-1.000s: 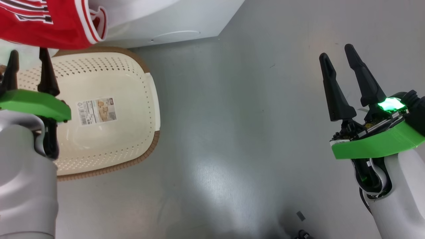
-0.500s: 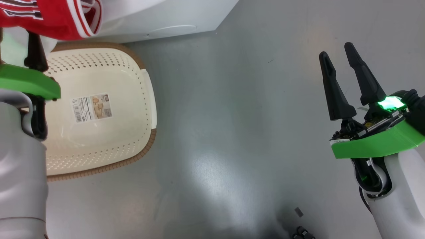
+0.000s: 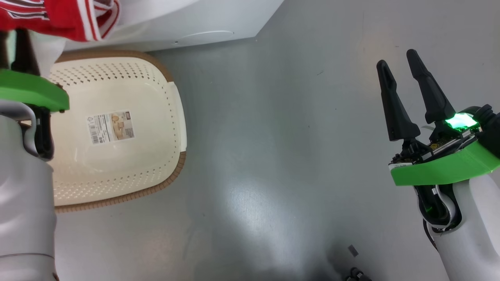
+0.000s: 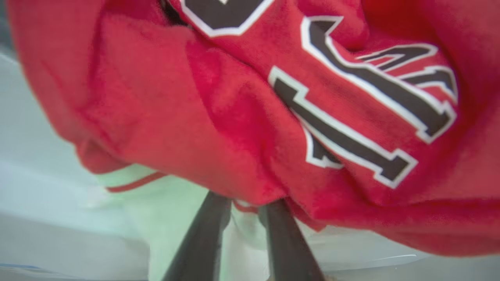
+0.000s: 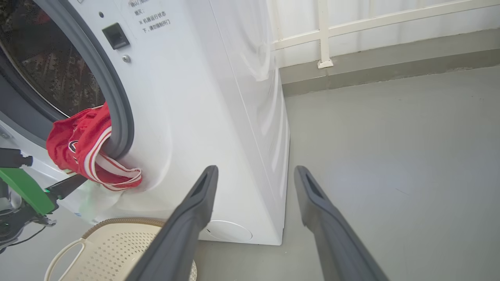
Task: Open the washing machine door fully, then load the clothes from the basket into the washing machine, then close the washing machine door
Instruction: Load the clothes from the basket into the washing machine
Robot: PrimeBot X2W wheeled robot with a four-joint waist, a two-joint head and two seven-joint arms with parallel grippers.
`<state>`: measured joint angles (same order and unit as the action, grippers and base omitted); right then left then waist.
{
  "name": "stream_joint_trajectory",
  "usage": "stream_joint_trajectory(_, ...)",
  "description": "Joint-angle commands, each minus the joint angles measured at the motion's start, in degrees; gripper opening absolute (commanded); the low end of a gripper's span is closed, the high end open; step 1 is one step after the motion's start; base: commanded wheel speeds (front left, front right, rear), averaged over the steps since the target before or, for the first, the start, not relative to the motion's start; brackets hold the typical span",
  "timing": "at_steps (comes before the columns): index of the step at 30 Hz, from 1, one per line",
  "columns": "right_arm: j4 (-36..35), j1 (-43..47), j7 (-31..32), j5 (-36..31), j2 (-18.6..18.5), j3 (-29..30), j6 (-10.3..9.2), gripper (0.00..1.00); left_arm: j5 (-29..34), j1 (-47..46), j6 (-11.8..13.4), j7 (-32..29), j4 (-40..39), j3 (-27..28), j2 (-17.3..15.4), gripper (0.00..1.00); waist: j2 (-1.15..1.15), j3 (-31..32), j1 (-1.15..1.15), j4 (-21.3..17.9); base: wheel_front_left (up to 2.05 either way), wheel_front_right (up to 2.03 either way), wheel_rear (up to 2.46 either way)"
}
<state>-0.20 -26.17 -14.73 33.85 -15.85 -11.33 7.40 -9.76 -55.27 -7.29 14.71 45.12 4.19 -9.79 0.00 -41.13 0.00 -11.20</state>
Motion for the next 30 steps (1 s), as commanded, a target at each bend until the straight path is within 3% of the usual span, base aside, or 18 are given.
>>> stream_joint_trajectory(1,-1.1,0.6,-0.3,-0.2,-0.2,-0.7,0.09,1.0,0.2,0.9,0.1,0.3,-1.6,0.9,-1.8,0.0,0.0,0.2,0.0,0.1,0.0,0.0,0.0)
stream_joint_trajectory(11,-0.7,1.1,-0.3,-0.2,-0.1,-0.8,0.09,1.0,-0.3,4.4,-0.1,0.3,-3.1,0.1,-0.3,0.0,0.0,1.7,0.0,0.6,0.0,0.0,0.0)
stream_joint_trajectory(23,-0.2,1.9,-0.3,0.1,-0.3,-1.6,0.09,1.0,0.3,10.9,-0.2,0.3,-17.2,-1.7,3.0,0.0,0.0,3.0,0.0,1.9,0.0,0.0,0.0)
stream_joint_trajectory(30,-0.2,2.1,-0.3,0.3,-0.4,-1.8,0.09,1.0,-0.9,7.5,0.0,-0.1,-19.8,-1.6,2.6,0.0,0.0,3.1,0.0,1.7,0.0,0.0,0.0)
